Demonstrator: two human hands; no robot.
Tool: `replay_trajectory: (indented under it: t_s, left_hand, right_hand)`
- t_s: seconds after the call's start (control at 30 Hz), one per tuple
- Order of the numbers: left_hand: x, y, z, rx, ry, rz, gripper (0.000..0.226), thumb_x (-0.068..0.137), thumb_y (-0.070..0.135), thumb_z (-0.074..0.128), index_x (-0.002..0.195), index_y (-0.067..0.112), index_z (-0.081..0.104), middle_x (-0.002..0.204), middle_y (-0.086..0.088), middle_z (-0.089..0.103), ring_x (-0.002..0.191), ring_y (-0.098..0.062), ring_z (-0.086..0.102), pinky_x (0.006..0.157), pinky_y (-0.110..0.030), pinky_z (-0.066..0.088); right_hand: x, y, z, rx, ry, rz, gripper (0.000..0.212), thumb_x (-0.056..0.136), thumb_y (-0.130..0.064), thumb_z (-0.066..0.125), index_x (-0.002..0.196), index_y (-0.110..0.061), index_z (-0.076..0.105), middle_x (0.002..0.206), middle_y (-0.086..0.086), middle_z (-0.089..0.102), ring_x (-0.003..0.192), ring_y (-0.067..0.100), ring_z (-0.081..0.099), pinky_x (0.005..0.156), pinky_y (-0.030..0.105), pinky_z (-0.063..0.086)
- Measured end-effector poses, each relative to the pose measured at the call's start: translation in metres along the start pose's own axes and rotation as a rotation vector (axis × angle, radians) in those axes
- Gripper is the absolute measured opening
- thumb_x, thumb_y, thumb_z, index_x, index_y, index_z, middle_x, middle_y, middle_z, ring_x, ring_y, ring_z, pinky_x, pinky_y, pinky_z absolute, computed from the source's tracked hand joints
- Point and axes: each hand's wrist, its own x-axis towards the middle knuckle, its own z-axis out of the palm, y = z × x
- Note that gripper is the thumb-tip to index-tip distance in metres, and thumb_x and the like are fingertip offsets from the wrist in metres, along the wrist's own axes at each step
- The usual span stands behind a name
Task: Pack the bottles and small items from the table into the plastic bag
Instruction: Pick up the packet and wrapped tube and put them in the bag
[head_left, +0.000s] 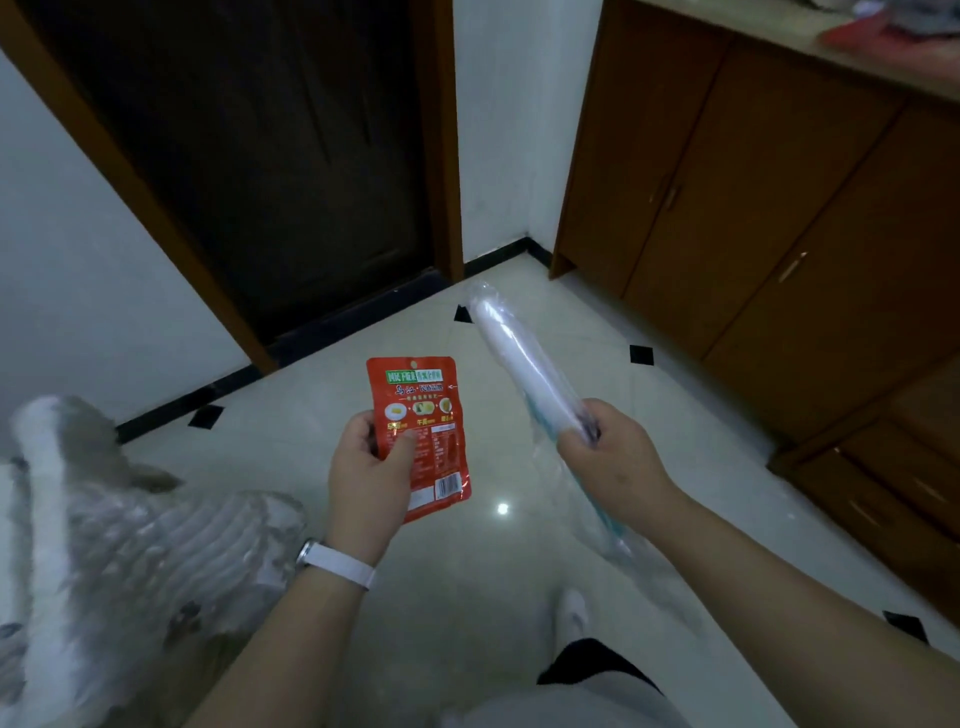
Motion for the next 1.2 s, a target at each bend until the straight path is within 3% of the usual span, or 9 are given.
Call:
replay_trajectory:
  t_s: [0.1,0.23,0.33,0.5,0.6,0.73,0.83,1.03,1.2]
  left_hand:
    - [0.05,0.01,0.026,0.025,0.043,-0.022,0.018,0.093,0.025,0.063,0.11,0.028,0.056,0.101,0.014,0.067,0.087,-0.011,0.068,0.068,-0.029,0.056]
    - [0.116,0.036,0.058,0.075,0.12,-0.082,0.021,0.094,0.031,0.062,0.114,0.031,0.054,0.108,0.009,0.068,0.089,-0.014,0.07,0.075,-0.039,0.06]
    - [0.16,0.064,0.077,0.095,0.186,-0.103,0.024,0.093,0.032,0.062,0.116,0.031,0.054,0.111,0.008,0.068,0.092,-0.016,0.07,0.079,-0.044,0.059]
    - [0.213,0.098,0.078,0.075,0.317,-0.06,0.022,0.094,0.03,0.061,0.115,0.03,0.055,0.106,0.013,0.067,0.09,-0.008,0.068,0.073,-0.032,0.057]
    - [0.233,0.099,0.06,0.046,0.41,-0.081,0.017,0.095,0.027,0.061,0.108,0.035,0.054,0.102,0.015,0.067,0.085,-0.005,0.069,0.068,-0.026,0.056]
    - [0.263,0.085,0.023,-0.034,0.541,-0.152,0.016,0.095,0.023,0.061,0.107,0.03,0.055,0.103,0.008,0.069,0.088,-0.013,0.07,0.07,-0.031,0.056]
    - [0.293,0.066,-0.007,-0.067,0.638,-0.165,0.017,0.094,0.022,0.061,0.11,0.026,0.056,0.104,0.007,0.068,0.088,-0.013,0.068,0.067,-0.027,0.053]
    - [0.379,0.031,-0.079,-0.166,0.661,-0.235,0.017,0.092,0.027,0.064,0.109,0.028,0.058,0.105,0.006,0.07,0.091,-0.018,0.07,0.079,-0.047,0.059]
    - [0.448,0.032,-0.164,-0.158,0.669,-0.195,0.022,0.093,0.033,0.062,0.114,0.029,0.055,0.104,0.012,0.067,0.09,-0.011,0.068,0.07,-0.03,0.056]
  right_hand:
    - [0.067,0.007,-0.002,0.044,-0.018,-0.021,0.016,0.088,-0.015,0.057,0.074,-0.017,0.05,0.062,-0.004,0.044,0.053,0.011,0.04,0.044,0.017,0.031]
    - [0.166,0.0,-0.006,0.096,-0.084,-0.065,0.01,0.087,-0.014,0.056,0.081,-0.008,0.052,0.064,-0.001,0.046,0.054,0.013,0.041,0.044,0.019,0.03]
    - [0.23,-0.015,-0.015,0.15,-0.181,-0.112,0.004,0.088,-0.014,0.055,0.085,-0.013,0.056,0.066,-0.001,0.048,0.054,0.012,0.042,0.043,0.016,0.032]
    - [0.319,-0.057,-0.011,0.178,-0.306,-0.182,0.015,0.09,-0.016,0.053,0.078,-0.025,0.051,0.069,-0.003,0.05,0.057,0.01,0.045,0.048,0.018,0.036]
    - [0.35,-0.086,0.013,0.178,-0.384,-0.238,0.009,0.091,-0.017,0.052,0.085,-0.024,0.054,0.076,0.003,0.055,0.064,0.013,0.051,0.055,0.026,0.042]
    - [0.378,-0.128,0.064,0.138,-0.494,-0.292,0.012,0.089,-0.017,0.051,0.079,-0.023,0.05,0.073,0.0,0.05,0.061,0.013,0.047,0.053,0.026,0.039]
    - [0.396,-0.159,0.107,0.114,-0.563,-0.316,0.01,0.091,-0.017,0.051,0.09,-0.027,0.054,0.081,0.0,0.057,0.066,0.012,0.054,0.056,0.026,0.045]
    - [0.438,-0.239,0.19,0.052,-0.573,-0.351,0.015,0.093,-0.019,0.051,0.104,-0.029,0.056,0.086,-0.004,0.06,0.072,0.007,0.058,0.053,0.015,0.044]
    - [0.473,-0.329,0.26,-0.02,-0.556,-0.425,0.015,0.094,-0.02,0.051,0.104,-0.03,0.055,0.086,-0.005,0.059,0.073,0.005,0.057,0.051,0.016,0.04]
